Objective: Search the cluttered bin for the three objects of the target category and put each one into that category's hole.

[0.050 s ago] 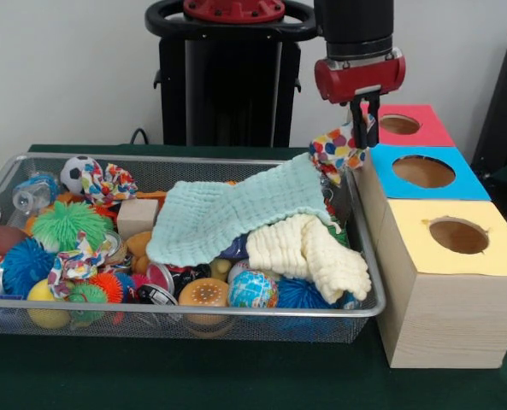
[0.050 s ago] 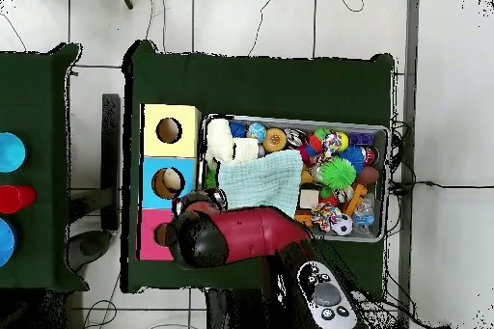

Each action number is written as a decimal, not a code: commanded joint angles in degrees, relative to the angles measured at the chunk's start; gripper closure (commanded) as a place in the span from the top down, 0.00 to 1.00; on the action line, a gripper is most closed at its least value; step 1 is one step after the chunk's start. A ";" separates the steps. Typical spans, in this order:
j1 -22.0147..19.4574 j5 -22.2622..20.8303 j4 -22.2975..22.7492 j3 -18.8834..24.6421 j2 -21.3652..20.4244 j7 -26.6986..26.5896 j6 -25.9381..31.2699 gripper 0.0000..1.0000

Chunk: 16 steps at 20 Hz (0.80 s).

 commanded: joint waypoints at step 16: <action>5.45 7.15 -11.92 1.07 -3.25 6.75 12.06 0.00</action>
